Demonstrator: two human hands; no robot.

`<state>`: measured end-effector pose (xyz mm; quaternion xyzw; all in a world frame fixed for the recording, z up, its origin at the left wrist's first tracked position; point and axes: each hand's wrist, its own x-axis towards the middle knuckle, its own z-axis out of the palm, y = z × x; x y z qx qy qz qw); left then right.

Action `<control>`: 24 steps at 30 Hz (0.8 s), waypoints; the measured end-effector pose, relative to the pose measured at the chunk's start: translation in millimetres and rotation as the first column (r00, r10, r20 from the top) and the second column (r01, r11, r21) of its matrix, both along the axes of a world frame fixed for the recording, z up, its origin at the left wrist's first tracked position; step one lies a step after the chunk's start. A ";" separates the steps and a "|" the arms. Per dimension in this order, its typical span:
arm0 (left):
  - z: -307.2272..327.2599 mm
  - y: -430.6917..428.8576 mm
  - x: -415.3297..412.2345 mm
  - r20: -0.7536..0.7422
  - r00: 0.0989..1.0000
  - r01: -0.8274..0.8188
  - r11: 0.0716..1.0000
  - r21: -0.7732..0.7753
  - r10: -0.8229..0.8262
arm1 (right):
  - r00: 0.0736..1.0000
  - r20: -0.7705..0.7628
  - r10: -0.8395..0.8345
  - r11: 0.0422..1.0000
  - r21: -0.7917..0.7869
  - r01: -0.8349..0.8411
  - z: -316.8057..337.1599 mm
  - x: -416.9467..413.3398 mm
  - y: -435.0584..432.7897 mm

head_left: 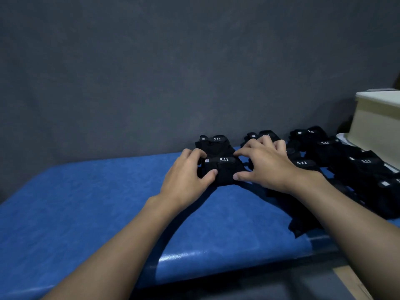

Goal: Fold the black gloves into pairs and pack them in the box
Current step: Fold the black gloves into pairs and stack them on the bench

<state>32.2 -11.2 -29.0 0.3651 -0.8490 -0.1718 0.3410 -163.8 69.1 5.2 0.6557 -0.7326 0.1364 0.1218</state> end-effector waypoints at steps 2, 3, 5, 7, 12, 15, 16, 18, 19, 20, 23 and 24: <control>0.9 1.0 2.1 -0.009 1.000 -0.004 1.000 -0.011 0.004 | 1.000 0.013 0.006 1.000 -0.009 -0.006 2.7 0.8 0.5; 1.5 1.7 3.3 -0.013 1.000 -0.005 1.000 -0.019 0.005 | 1.000 0.028 0.007 1.000 -0.022 -0.006 4.1 1.7 0.6; 3.2 1.8 2.6 -0.013 1.000 -0.008 0.999 -0.046 0.008 | 0.999 0.049 0.009 0.998 -0.069 -0.005 6.5 2.7 1.2; 4.9 1.2 -1.3 -0.002 1.000 -0.020 0.997 -0.071 0.020 | 0.999 0.032 0.009 0.998 -0.063 -0.007 5.5 3.3 2.1; 1.9 2.5 -5.3 0.056 0.995 -0.070 0.982 -0.178 0.081 | 0.999 -0.045 0.029 0.999 0.024 -0.028 -2.7 4.8 -3.6; 1.1 2.3 -4.1 0.129 0.991 0.000 0.956 -0.295 0.039 | 0.996 -0.084 0.038 0.998 0.046 -0.034 -3.2 5.1 -8.9; 1.6 1.8 -3.8 0.159 0.987 0.028 0.948 -0.318 0.025 | 0.995 -0.088 0.037 0.998 0.055 -0.032 -2.7 4.8 -9.6; 2.2 -0.9 -4.3 0.224 0.974 0.048 0.936 -0.348 0.034 | 0.995 -0.094 0.032 0.997 0.070 -0.026 -2.3 2.2 -10.6; 2.1 -2.7 -3.8 0.251 0.967 0.046 0.933 -0.357 0.049 | 0.994 -0.100 0.038 0.997 0.068 -0.031 -2.3 1.6 -11.1; 1.3 -4.4 -2.8 0.276 0.959 0.044 0.930 -0.364 0.062 | 0.993 -0.106 0.049 0.998 0.056 -0.043 -2.1 1.9 -11.4; 0.3 -7.1 -1.0 0.324 0.942 0.036 0.936 -0.351 0.085 | 0.990 -0.105 0.089 0.996 0.022 -0.087 -0.1 4.8 -13.2; 0.5 -7.8 -0.9 0.335 0.938 0.032 0.940 -0.340 0.089 | 0.990 -0.100 0.096 0.995 0.027 -0.094 0.7 5.6 -14.1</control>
